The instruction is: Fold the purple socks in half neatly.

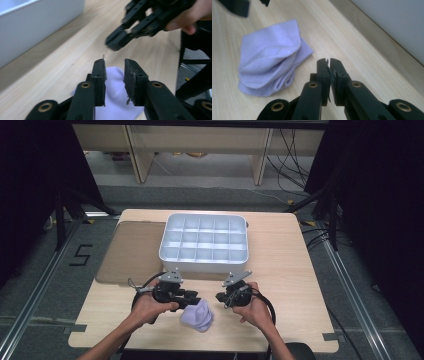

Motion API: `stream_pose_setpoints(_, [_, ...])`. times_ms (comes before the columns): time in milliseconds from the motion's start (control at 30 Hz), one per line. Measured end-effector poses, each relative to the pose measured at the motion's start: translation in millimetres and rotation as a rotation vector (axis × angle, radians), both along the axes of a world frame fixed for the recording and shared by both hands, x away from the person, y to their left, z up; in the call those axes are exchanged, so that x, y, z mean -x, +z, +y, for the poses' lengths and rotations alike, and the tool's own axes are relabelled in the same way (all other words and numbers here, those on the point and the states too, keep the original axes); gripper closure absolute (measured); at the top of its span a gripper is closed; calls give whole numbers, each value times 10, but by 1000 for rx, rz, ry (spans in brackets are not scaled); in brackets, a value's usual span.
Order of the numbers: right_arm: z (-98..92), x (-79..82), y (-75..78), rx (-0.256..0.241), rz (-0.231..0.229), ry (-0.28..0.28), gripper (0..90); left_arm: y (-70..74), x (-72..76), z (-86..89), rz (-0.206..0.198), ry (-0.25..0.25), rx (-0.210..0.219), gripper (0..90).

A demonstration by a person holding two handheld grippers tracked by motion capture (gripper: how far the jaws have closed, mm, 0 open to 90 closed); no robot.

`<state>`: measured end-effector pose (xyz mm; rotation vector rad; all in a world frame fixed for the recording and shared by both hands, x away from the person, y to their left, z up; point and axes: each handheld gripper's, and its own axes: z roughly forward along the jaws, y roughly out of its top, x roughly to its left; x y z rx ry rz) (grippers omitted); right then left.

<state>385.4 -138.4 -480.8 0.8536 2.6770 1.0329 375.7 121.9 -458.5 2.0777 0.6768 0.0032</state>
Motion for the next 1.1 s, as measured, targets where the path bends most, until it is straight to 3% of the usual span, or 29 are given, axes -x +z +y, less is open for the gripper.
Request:
stream_pose_setpoints(67, [10, 5, -2, -23, -14, 3, 866, -42, -15, 84, -21, 15, -26, 744])
stream_pose_setpoints(133, [12, 29, 21, -25, -3, 5, 865, -147, -5, 132, -9, 14, -51, 794])
stream_pose_setpoints(200, [26, 34, 32, -31, -26, 19, 864, -285, 39, 130, 20, 0, -81, 817])
stream_pose_setpoints(367, [52, 60, 76, -25, -24, 38, 863, -486, 151, 87, 18, -72, -152, 837])
stream_pose_setpoints(400, [59, 67, 81, -30, -22, 34, 863, -511, 175, 75, 19, -69, -137, 843])
stream_pose_setpoints(433, [65, 73, 91, -33, -25, 41, 864, -507, 187, 67, 35, -65, -134, 843])
stream_pose_setpoints(500, [95, 101, 103, -56, -36, 33, 864, -485, 208, 50, 12, -73, -156, 842])
stream_pose_setpoints(633, [150, 178, 190, -84, -39, 73, 864, -477, 276, 3, 6, -52, -175, 840])
stream_pose_setpoints(833, [256, 254, 189, -111, -12, 108, 862, -478, 283, -3, -2, -49, -184, 842])
stream_pose_setpoints(933, [334, 284, 154, -90, -7, 152, 857, -480, 280, -3, -1, -49, -185, 843])
stream_pose_setpoints(967, [361, 293, 135, -72, -22, 153, 857, -483, 287, -4, 3, -41, -181, 843])
stream_pose_setpoints(1100, [356, 314, 30, 33, 7, 118, 857, -479, 299, -9, -17, -49, -193, 842])
